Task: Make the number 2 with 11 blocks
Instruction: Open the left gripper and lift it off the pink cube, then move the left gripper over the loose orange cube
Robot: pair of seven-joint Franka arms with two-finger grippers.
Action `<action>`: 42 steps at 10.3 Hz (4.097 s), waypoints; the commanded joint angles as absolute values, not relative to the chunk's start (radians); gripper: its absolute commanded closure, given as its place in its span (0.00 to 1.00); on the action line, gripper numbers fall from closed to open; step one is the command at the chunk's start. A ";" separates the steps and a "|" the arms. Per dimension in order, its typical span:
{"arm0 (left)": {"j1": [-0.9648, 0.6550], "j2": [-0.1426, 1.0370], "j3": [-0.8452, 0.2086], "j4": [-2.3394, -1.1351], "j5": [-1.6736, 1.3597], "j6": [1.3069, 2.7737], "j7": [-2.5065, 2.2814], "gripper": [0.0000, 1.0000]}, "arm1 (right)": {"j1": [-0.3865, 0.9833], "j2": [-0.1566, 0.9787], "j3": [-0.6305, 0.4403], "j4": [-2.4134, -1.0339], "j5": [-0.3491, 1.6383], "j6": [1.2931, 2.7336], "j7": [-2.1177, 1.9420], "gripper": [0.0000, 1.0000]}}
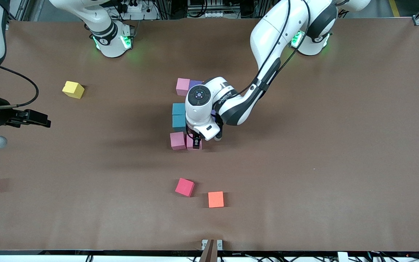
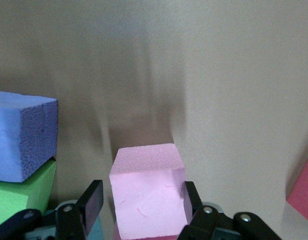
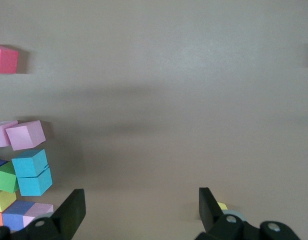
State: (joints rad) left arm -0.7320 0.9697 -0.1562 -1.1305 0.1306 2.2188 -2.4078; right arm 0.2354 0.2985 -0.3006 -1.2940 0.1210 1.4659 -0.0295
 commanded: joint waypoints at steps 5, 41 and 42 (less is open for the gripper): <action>-0.649 0.923 -0.156 -1.132 0.130 2.191 -2.384 0.27 | 0.219 0.310 -0.291 -1.269 0.135 1.456 -0.029 0.00; -0.483 0.939 -0.047 -1.184 0.144 2.429 -2.411 0.26 | 0.222 0.310 -0.291 -1.269 0.135 1.456 -0.028 0.00; -0.500 0.936 -0.069 -1.184 0.144 2.421 -2.411 0.26 | 0.222 0.310 -0.291 -1.269 0.135 1.456 -0.028 0.00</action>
State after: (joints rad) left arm -0.4807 0.9704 -0.0463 -1.1530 0.1306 2.4561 -2.3921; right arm 0.2350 0.2995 -0.2990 -1.2938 0.1211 1.4663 -0.0295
